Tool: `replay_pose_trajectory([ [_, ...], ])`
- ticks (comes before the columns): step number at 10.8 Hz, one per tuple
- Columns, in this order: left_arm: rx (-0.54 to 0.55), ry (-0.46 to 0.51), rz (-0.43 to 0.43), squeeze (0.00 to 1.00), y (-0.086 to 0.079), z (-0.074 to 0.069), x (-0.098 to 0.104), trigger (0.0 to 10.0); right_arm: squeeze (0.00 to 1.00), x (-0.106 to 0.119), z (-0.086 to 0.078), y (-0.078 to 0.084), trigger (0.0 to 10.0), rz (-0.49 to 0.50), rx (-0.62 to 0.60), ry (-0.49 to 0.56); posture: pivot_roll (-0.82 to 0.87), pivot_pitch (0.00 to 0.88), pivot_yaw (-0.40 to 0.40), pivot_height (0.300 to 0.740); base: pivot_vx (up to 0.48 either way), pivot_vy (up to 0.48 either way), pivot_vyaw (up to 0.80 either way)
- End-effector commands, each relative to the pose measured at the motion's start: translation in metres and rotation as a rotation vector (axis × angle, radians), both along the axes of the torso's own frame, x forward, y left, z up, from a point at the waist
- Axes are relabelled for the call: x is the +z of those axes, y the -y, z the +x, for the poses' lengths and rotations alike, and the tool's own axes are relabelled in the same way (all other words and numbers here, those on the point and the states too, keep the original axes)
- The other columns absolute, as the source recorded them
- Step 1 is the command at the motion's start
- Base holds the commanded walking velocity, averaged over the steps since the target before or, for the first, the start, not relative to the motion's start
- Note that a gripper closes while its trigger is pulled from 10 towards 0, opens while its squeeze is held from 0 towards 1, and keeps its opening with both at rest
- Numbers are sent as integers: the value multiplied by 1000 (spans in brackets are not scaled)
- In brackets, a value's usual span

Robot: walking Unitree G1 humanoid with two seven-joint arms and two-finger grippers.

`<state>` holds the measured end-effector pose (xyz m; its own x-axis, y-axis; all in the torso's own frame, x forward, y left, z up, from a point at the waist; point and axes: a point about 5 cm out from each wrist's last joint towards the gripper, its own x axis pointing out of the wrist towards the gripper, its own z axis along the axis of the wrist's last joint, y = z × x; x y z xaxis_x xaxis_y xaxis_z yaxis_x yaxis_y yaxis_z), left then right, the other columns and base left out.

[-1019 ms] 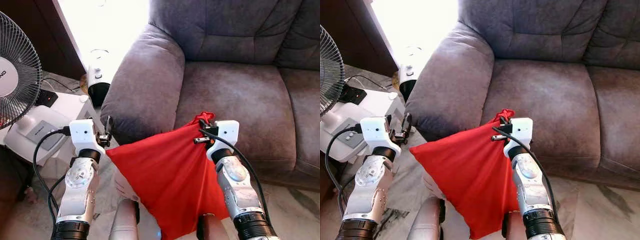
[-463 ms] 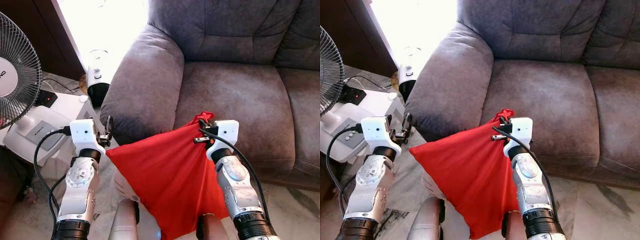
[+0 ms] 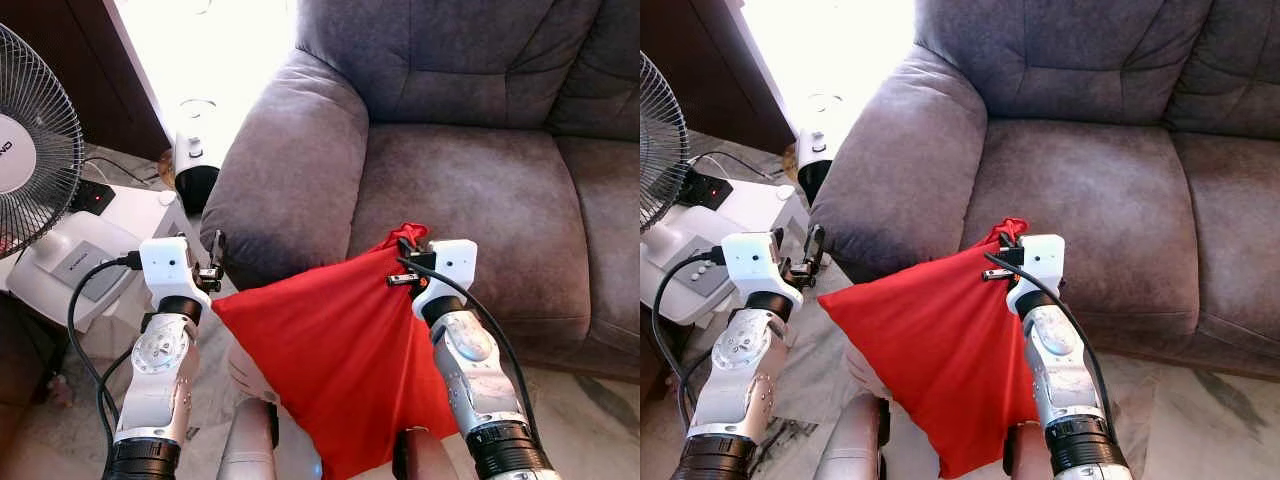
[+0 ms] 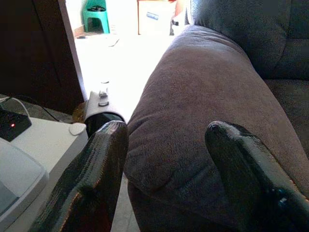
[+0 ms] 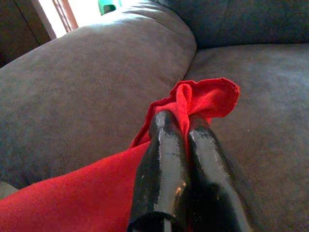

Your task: Move the pillow to the sofa from floor

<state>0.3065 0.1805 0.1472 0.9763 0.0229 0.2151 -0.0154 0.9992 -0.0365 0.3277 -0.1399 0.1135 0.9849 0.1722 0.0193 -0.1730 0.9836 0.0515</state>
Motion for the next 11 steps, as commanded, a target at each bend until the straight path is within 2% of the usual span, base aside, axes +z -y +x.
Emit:
replay_pose_trajectory([
  [1, 20, -2, -6, 0, -4, 0, -2, 10000, 0, 35, 8, -1, 10000, 17, 1, 166, 121, 145, 10, 634, 0, 0, 0],
  [3, 20, -3, -6, 0, -4, -1, -2, 10000, 0, 35, 8, -2, 10000, 18, 3, 166, 120, 146, 10, 634, 0, 0, 0],
  [9, 20, -4, -8, 0, -4, -1, -3, 10000, 0, 35, 8, -2, 10000, 20, 7, 167, 121, 148, 10, 734, 0, 0, 0],
  [11, 20, -4, -8, 0, -4, -1, -3, 10000, 0, 34, 8, -3, 10000, 29, 9, 164, 121, 147, 9, 739, 0, 0, 0],
])
